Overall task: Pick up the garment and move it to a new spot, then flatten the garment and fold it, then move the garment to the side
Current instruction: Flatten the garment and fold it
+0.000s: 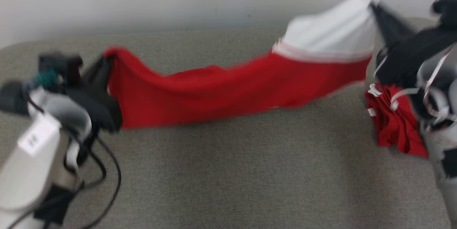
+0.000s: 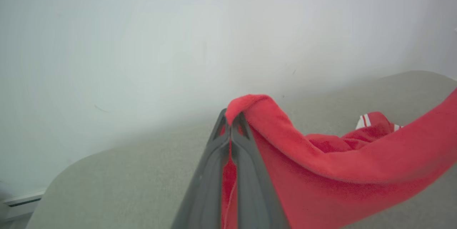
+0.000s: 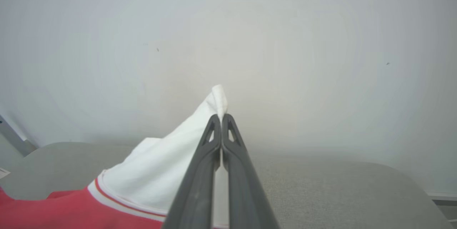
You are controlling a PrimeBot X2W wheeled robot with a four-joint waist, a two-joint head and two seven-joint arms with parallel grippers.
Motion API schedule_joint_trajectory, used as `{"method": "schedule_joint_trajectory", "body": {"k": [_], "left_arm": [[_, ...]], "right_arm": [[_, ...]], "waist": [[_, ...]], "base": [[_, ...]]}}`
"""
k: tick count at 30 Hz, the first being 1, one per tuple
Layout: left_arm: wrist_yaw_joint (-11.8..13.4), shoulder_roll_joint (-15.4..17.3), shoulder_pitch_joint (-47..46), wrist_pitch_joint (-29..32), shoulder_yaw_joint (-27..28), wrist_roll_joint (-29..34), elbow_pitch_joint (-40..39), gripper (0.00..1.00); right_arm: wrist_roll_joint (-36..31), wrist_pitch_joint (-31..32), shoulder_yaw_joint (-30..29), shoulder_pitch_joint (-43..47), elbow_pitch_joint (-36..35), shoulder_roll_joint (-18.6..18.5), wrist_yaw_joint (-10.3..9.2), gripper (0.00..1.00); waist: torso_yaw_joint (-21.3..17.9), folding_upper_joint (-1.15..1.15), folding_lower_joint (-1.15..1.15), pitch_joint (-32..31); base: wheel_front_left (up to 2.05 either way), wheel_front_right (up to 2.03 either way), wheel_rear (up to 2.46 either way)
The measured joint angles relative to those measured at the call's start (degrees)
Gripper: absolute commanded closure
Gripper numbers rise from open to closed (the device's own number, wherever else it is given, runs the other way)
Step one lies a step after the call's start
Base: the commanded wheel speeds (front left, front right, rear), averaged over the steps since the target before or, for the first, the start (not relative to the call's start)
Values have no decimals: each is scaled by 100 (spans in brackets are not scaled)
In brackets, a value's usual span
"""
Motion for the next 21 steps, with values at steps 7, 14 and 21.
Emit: {"method": "schedule_joint_trajectory", "body": {"k": [7, 14, 21], "left_arm": [[-11, -483, -2541, -770, 151, 569, -548, 100], [147, -162, -1393, -1291, 288, 683, -427, 100], [191, -89, 403, -1456, 86, 553, 823, 100]], "right_arm": [[-304, -1101, -578, -2496, 13, -305, -81, 100], [-380, -1419, -374, -1263, 310, -456, 240, 100], [-358, -1471, -33, 671, 1100, -312, 465, 100]], "waist": [[-59, 0, -1, 422], [-6, 0, -1, 648], [7, 0, -2, 861]], "base": [[0, 0, 0], [0, 0, 0], [0, 0, 0]]}}
